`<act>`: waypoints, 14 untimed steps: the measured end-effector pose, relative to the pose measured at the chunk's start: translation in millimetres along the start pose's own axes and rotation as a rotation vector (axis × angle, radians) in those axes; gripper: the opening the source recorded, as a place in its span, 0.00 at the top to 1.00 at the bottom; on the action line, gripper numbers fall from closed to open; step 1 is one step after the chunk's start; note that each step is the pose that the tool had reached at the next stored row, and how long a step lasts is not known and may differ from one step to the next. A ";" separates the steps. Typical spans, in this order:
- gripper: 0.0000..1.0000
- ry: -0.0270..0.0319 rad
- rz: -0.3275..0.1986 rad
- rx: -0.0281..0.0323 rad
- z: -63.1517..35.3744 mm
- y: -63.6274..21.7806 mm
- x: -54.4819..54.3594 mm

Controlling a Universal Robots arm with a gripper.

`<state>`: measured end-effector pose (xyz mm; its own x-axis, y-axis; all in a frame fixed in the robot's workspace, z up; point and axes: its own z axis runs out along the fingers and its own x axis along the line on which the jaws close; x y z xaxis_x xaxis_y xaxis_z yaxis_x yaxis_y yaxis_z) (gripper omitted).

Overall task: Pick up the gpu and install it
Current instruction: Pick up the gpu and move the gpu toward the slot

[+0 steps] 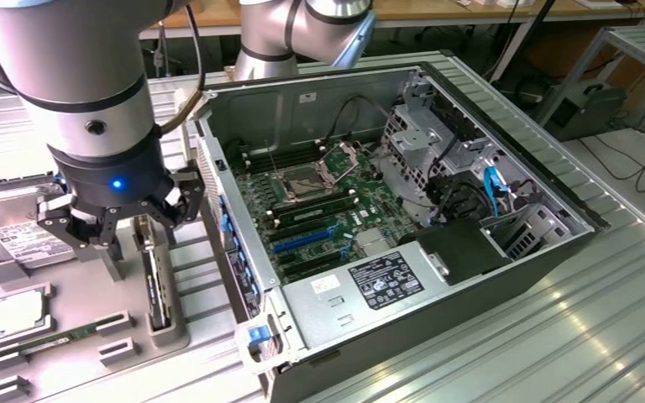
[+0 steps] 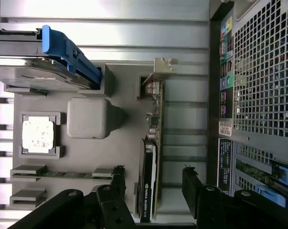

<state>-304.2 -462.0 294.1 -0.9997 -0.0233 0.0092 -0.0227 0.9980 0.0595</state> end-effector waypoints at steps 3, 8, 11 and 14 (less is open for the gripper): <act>0.40 0.0018 0.000 -0.0001 2.9 -1.2 -0.7; 0.40 0.0060 0.000 -0.0001 7.2 -2.3 -1.3; 0.40 0.0080 0.000 -0.0002 10.4 -2.8 -1.4; 0.40 0.0117 0.001 -0.0003 13.7 -3.1 -1.6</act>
<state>-302.6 -464.2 280.3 -0.9995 -0.0231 0.0210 -0.0218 0.9980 0.0598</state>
